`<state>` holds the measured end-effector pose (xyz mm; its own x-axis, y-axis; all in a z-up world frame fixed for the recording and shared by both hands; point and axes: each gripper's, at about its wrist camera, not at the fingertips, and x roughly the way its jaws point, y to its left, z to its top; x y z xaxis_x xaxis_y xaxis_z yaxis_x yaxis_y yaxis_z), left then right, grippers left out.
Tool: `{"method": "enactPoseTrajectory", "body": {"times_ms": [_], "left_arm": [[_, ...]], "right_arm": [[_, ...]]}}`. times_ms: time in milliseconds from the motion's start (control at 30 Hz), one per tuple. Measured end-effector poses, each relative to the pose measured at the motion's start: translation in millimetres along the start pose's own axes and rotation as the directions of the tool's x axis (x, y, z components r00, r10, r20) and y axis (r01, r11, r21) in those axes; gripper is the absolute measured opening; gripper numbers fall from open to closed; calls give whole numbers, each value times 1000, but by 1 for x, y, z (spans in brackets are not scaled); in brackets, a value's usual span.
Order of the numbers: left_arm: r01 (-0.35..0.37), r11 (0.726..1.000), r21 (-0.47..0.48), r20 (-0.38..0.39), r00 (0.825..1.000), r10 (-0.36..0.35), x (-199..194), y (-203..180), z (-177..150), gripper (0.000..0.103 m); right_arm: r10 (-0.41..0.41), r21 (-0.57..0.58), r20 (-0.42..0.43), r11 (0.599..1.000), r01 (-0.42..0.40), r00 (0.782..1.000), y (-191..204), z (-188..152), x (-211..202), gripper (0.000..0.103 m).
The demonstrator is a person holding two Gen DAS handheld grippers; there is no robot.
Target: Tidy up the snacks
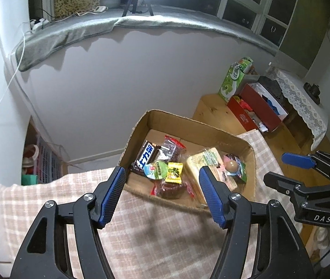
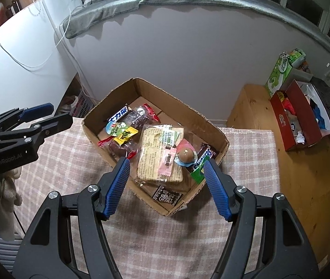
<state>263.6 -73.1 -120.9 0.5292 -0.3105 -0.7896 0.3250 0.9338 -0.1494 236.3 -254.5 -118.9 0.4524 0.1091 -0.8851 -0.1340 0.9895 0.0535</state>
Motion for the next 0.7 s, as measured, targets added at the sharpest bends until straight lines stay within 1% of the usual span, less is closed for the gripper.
{"method": "enactPoseTrajectory", "body": {"times_ms": [167,267,400,533,700], "left_arm": [[2,1000,-10,11,1000,-2,-18,-5,-11,66],[-10,1000,3,14,1000,10,-27,-11,-18,66],[-13,1000,-16,24,1000,13,-38,-11,-23,66],[-24,999,-38,37,999,26,-51,-11,-29,66],[-41,998,-42,45,998,43,-59,-11,-32,66]], "right_arm": [[-19,12,13,1000,18,1000,6,-8,-15,69],[-63,11,11,998,63,998,12,-13,-23,69],[-89,21,7,996,88,996,19,-20,-32,69],[-96,29,9,995,96,995,24,-25,-40,69],[-99,32,24,995,98,995,26,-26,-49,69]]}}
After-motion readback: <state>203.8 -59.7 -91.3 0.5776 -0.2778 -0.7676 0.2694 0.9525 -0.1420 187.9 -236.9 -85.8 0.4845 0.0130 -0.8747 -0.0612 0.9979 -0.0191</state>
